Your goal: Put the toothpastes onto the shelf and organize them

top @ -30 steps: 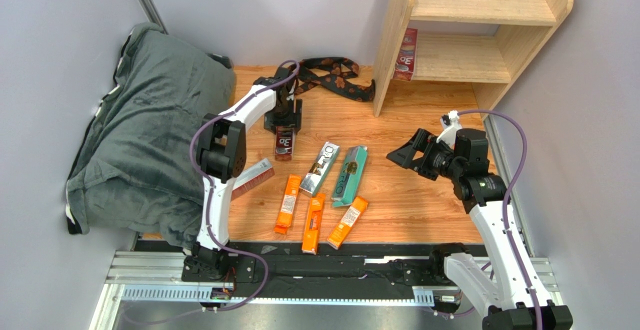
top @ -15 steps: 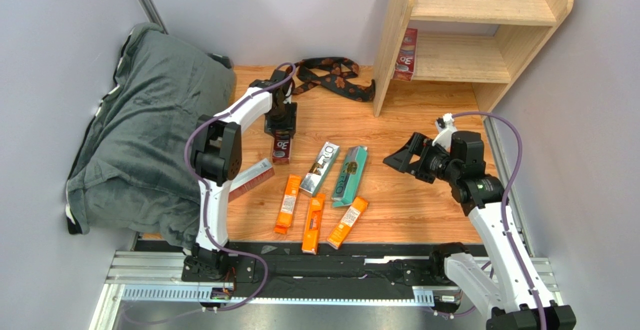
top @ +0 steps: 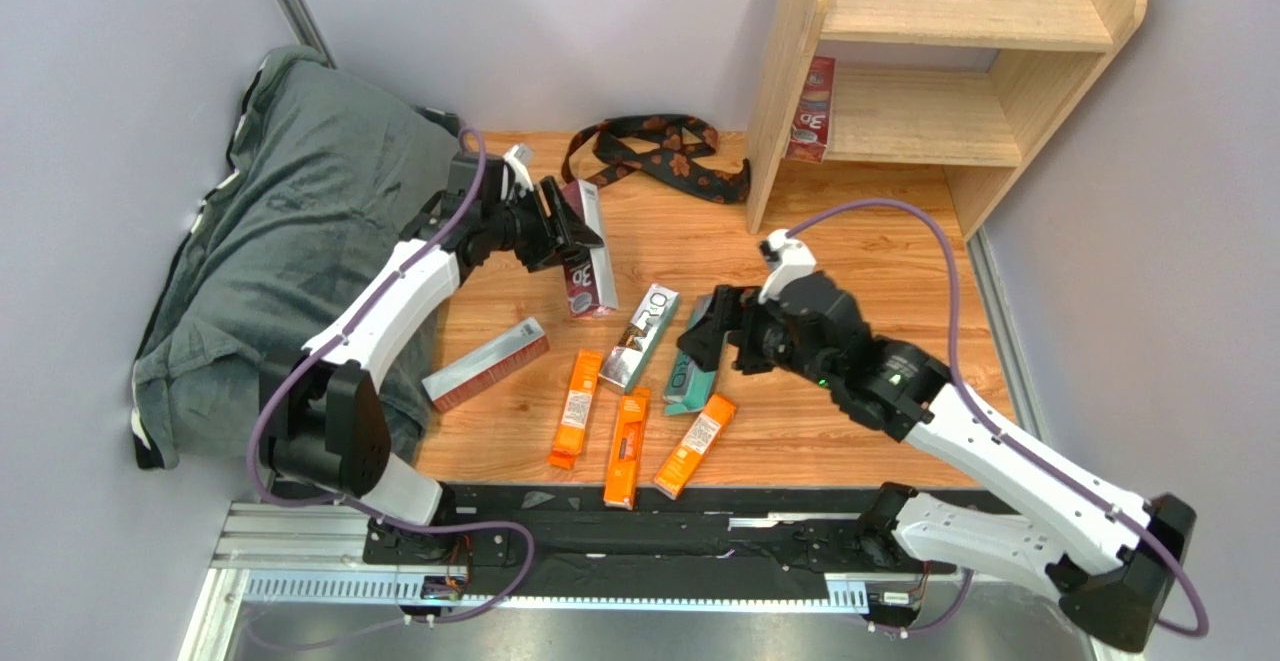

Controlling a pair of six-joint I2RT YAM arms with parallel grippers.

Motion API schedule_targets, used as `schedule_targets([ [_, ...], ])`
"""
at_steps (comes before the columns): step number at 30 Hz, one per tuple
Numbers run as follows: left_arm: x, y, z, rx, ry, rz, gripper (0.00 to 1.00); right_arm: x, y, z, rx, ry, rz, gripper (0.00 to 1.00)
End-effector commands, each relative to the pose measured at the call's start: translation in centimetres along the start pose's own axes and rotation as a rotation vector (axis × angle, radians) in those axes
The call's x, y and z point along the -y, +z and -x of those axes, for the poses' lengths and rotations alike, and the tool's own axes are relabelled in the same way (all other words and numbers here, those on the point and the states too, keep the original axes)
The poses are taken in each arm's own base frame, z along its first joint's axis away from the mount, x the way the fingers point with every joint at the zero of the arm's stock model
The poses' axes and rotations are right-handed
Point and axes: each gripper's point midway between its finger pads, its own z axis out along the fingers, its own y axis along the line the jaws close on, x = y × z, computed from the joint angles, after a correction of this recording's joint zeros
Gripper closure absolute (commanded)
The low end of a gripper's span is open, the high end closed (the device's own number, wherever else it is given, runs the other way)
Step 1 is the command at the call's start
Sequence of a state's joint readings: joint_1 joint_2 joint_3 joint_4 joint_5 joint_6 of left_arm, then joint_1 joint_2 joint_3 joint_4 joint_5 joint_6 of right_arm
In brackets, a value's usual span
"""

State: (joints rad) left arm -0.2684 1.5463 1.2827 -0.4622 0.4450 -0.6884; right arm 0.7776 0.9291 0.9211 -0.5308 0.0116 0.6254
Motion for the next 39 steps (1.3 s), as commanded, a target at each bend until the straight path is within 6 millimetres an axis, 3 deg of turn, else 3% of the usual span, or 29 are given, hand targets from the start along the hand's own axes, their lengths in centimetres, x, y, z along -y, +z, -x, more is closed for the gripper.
schedule_targets([
  [1,6.2,-2.6,-0.3,0.032,-0.149,-0.311,0.6,-3.9,1.2,2.9,0.212,-0.004,-0.009,0.12],
  [7,8.9,-4.9,-0.5,0.049,-0.201,-0.458,0.6,-8.0,3.1,2.0,0.274,-0.08,0.01,0.12],
  [14,9.8,-6.4,-0.9,0.052,-0.195,-0.488,0.6,-9.9,5.3,1.9,0.271,-0.117,0.046,0.15],
  [24,9.7,-6.2,-1.4,0.042,-0.19,-0.492,0.61,-11.2,6.8,3.4,0.316,-0.106,0.055,0.17],
  [30,9.8,-6.5,-1.5,0.044,-0.181,-0.498,0.61,-10.6,8.4,3.9,0.307,-0.052,0.014,0.22],
  [39,10.2,-7.0,-1.5,0.052,-0.169,-0.517,0.6,-9.4,9.4,4.2,0.305,-0.009,-0.023,0.49],
])
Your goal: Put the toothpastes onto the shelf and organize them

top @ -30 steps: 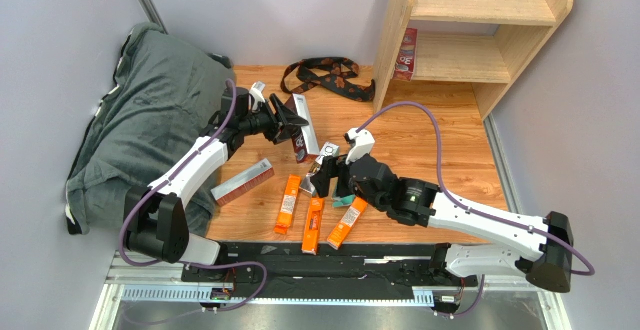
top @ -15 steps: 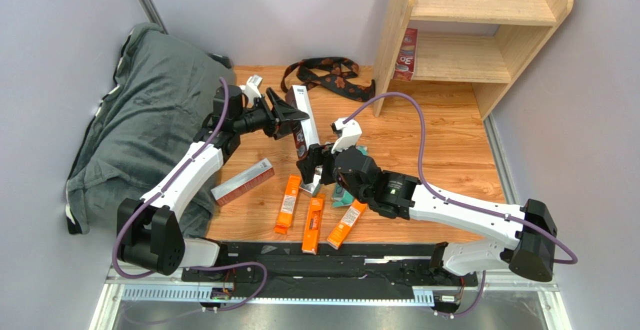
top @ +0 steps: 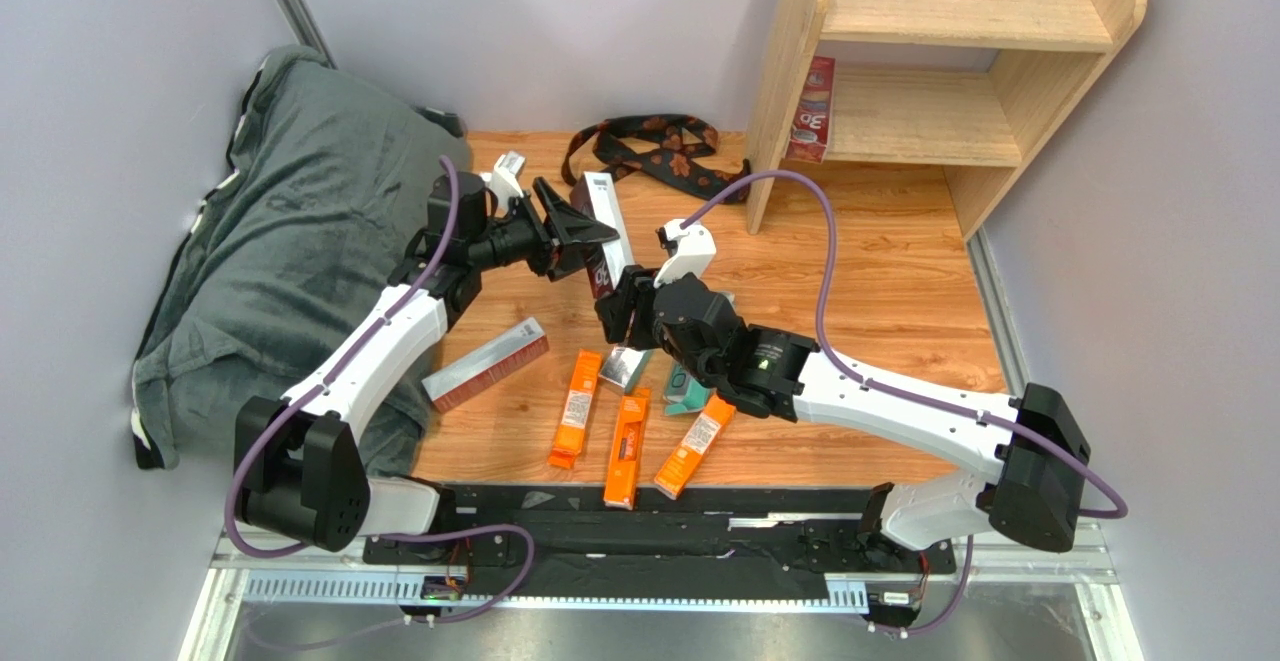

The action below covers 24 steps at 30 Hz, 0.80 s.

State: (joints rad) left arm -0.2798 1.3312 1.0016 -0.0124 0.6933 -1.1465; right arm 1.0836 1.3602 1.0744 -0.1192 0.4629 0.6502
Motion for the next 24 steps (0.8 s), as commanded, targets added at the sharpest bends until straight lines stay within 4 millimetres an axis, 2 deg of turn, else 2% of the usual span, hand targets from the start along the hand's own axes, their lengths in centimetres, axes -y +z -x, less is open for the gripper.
schedule_targets([
  [1,3.6,-1.4,-0.2,0.01,0.071,-0.111,0.6,-0.9,0.1,2.7,0.074,0.062,-0.001,0.5],
  [3,3.7,-1.5,-0.3,0.008,0.074,-0.113,0.6,-0.7,0.1,2.7,0.077,0.067,-0.007,0.58],
  [7,3.9,-1.7,-0.3,0.02,0.102,-0.125,0.56,-0.2,-0.1,2.8,0.081,0.085,-0.017,0.66],
  [10,4.1,-2.0,-0.4,0.019,0.144,-0.123,0.45,0.6,-0.2,2.6,0.077,0.112,-0.027,0.66],
  [11,4.1,-2.1,-0.4,0.021,0.154,-0.116,0.35,1.0,-0.2,2.4,0.072,0.116,-0.031,0.66],
  [15,3.4,-2.6,-0.6,0.018,0.228,-0.055,0.2,2.0,-0.6,2.8,0.075,0.144,-0.03,0.67],
  [16,3.9,-2.9,-0.4,0.026,0.256,-0.052,0.15,2.3,-0.7,2.9,0.072,0.155,-0.029,0.67],
  [17,3.1,-3.1,-0.6,0.02,0.254,-0.006,0.14,2.6,-0.8,2.9,0.07,0.159,-0.03,0.68],
  [19,3.2,-3.7,-0.2,0.035,0.335,0.026,0.12,3.3,-1.1,3.2,0.073,0.176,-0.03,0.68],
  [20,2.4,-4.1,-0.3,0.038,0.334,0.076,0.11,3.6,-1.3,3.3,0.071,0.183,-0.03,0.68],
  [22,2.7,-5.0,0.1,0.061,0.41,0.109,0.11,4.6,-1.7,3.5,0.07,0.198,-0.036,0.69],
  [23,1.8,-5.4,0.3,0.07,0.438,0.165,0.1,4.9,-1.9,3.5,0.065,0.21,-0.035,0.69],
  [24,2.2,-5.9,0.7,0.086,0.471,0.178,0.1,5.3,-2.1,3.4,0.06,0.215,-0.037,0.69],
])
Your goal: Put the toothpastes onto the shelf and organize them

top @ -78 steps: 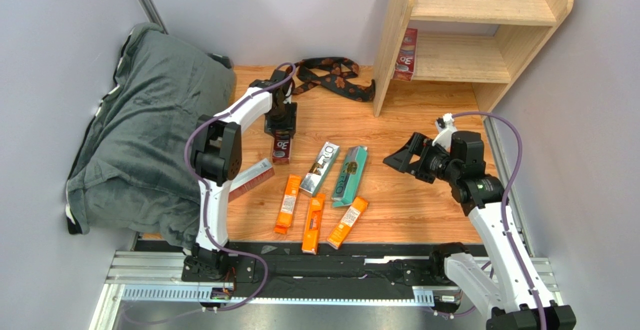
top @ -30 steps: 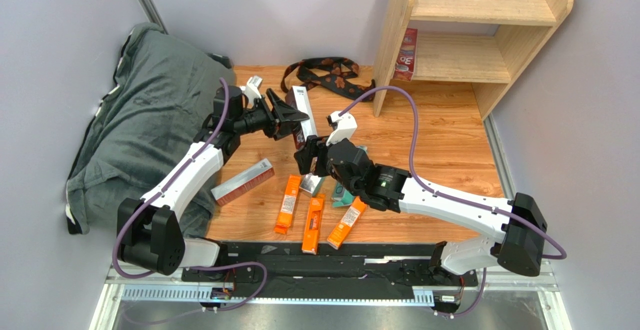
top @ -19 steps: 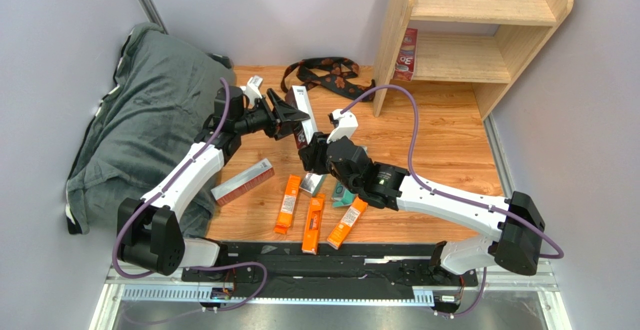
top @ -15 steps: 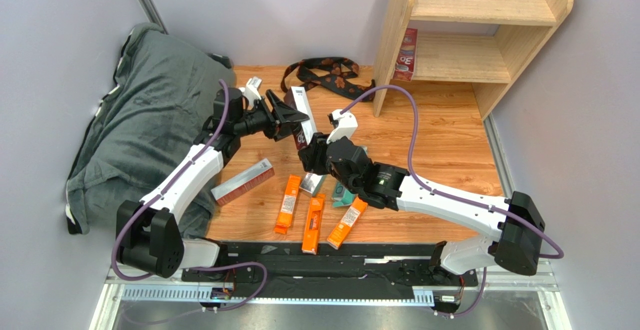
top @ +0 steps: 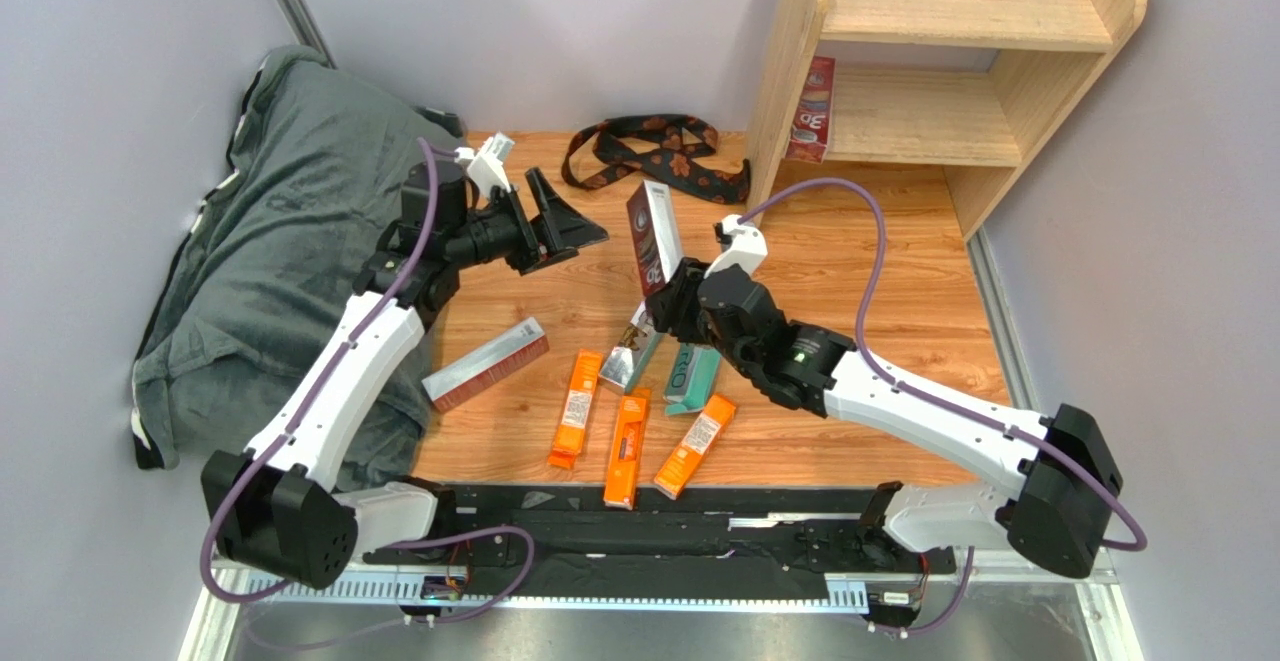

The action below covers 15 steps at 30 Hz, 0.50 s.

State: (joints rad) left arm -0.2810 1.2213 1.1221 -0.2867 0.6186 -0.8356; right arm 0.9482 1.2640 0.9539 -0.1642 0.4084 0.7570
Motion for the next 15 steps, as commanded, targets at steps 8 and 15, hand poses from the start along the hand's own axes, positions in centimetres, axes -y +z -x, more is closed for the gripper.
schedule_targets([
  [8,-4.3,-8.0,3.7,0.154,0.433,0.527,0.09,2.6,-4.2,3.9,0.062,0.14,0.053,0.69],
  [15,-6.7,-10.1,4.3,0.162,0.471,0.701,0.09,2.9,-5.8,5.2,0.036,0.165,0.112,0.69],
])
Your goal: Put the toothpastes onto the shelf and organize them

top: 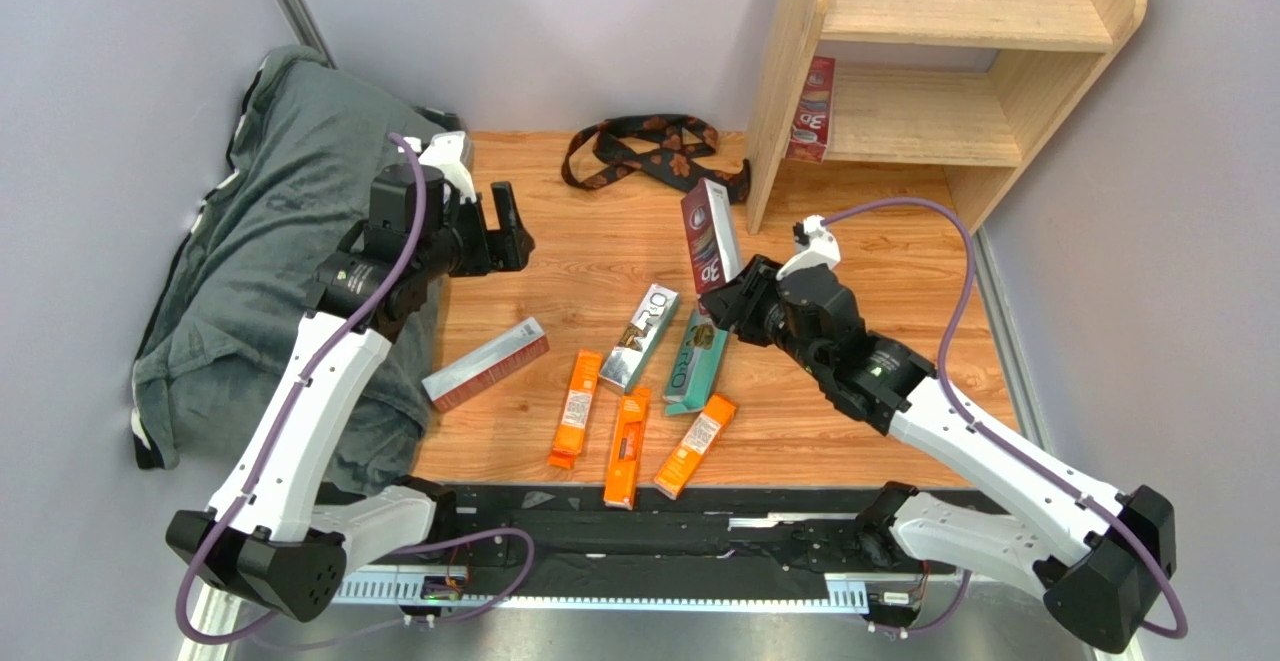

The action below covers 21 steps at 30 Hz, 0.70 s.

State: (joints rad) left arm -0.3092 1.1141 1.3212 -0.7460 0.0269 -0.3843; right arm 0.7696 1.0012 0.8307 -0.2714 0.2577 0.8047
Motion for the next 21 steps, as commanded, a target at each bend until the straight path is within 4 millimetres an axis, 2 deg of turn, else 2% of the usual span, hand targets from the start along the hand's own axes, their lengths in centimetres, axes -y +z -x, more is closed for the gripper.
schedule_targets([
  [1,-2.5,-0.6,-0.4,-0.021,0.084,0.126,0.09,-2.3,-1.8,2.1,0.008,0.041,0.118,0.7],
  [5,-2.5,0.3,-1.1,-0.049,0.088,0.118,0.09,-2.7,-3.9,3.5,0.038,0.06,0.144,0.7],
  [6,-2.4,0.5,-1.2,-0.053,0.086,0.11,0.09,-2.7,-4.8,4.6,0.069,0.075,0.155,0.7],
  [13,-2.1,1.4,-2.0,-0.086,0.098,0.082,0.09,-0.5,-8.2,8.8,0.183,0.061,0.088,0.69],
  [19,-2.7,1.9,-2.9,-0.111,0.119,0.097,0.09,1.3,-9.8,12.4,0.26,0.044,0.021,0.69],
  [21,-3.0,2.1,-3.5,-0.126,0.121,0.108,0.09,2.3,-9.4,13.5,0.257,0.049,0.003,0.69],
])
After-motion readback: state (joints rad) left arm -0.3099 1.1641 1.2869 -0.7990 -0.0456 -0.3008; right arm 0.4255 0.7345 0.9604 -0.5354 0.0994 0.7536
